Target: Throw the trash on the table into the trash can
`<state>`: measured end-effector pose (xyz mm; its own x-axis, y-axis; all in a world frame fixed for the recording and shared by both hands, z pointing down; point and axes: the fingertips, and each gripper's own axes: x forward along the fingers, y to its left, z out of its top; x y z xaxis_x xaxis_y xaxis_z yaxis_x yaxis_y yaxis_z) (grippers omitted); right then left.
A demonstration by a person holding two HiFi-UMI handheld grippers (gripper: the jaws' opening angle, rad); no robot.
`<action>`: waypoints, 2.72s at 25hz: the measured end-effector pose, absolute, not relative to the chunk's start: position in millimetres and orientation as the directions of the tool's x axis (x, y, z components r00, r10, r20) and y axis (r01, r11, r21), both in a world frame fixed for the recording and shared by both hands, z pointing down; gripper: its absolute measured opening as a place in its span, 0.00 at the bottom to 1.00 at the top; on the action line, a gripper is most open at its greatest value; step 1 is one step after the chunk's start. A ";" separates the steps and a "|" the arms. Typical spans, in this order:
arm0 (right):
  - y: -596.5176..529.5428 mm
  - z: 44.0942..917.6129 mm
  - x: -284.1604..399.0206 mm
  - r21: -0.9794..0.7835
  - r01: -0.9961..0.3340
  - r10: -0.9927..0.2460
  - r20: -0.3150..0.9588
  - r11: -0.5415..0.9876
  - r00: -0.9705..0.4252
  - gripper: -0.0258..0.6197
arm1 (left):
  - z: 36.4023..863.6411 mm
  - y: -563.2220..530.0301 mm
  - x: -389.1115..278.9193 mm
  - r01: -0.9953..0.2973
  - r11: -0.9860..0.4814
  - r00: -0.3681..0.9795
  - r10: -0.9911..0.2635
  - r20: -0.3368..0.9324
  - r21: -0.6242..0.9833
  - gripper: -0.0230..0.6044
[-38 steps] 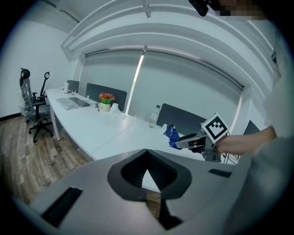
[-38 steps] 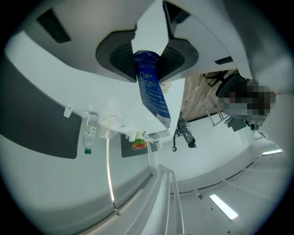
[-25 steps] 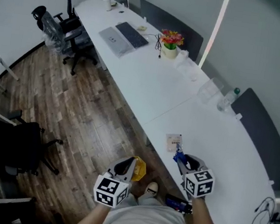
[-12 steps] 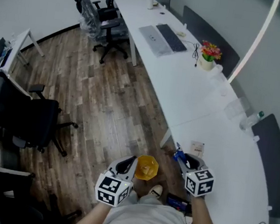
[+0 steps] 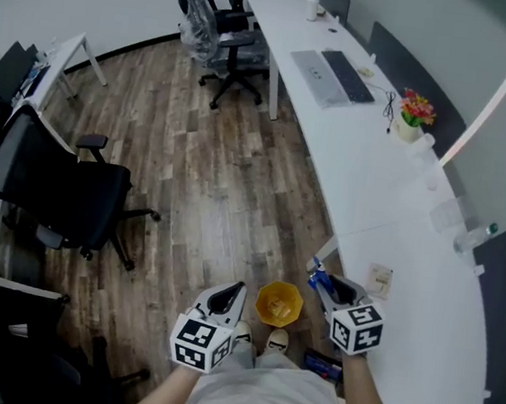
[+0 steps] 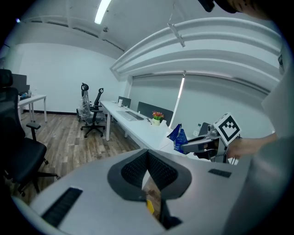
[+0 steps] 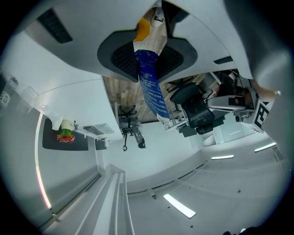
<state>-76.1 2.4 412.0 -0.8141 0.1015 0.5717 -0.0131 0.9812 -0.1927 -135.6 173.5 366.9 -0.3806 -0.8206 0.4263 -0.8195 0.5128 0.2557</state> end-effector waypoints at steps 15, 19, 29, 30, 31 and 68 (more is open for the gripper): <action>-8.0 442.1 -64.4 -0.203 -0.014 0.118 0.622 0.979 -0.774 0.22 | 393.3 153.8 -138.0 -0.828 0.487 -0.340 -0.830 0.442 0.278 0.04; -13.7 465.4 -59.1 -0.204 -0.040 0.103 0.642 0.978 -0.760 0.16 | 412.6 151.5 -132.6 -0.826 0.479 -0.311 -0.826 0.470 0.298 0.04; 1.6 583.3 -66.5 -0.251 -0.014 0.176 0.718 0.968 -0.674 0.13 | 485.0 146.2 -143.8 -0.806 0.494 -0.273 -0.799 0.536 0.326 0.04; 4.0 593.3 -66.7 -0.257 -0.013 0.183 0.723 0.966 -0.666 0.13 | 493.2 146.3 -145.3 -0.803 0.497 -0.272 -0.797 0.539 0.329 0.04; 7.0 603.7 -66.1 -0.265 -0.015 0.190 0.729 0.964 -0.658 0.13 | 501.7 147.1 -146.4 -0.800 0.500 -0.272 -0.795 0.542 0.332 0.04; 48.3 983.5 -41.1 -0.279 -0.058 0.226 0.868 0.958 -0.443 0.30 | 817.0 156.7 -138.3 -0.728 0.573 -0.266 -0.742 0.616 0.377 0.04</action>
<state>-41.1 48.3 983.5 -0.4429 0.2260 0.8676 -0.0581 0.9584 -0.2793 -138.3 156.7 817.0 -0.2659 -0.7418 0.6157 -0.7277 0.5733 0.3765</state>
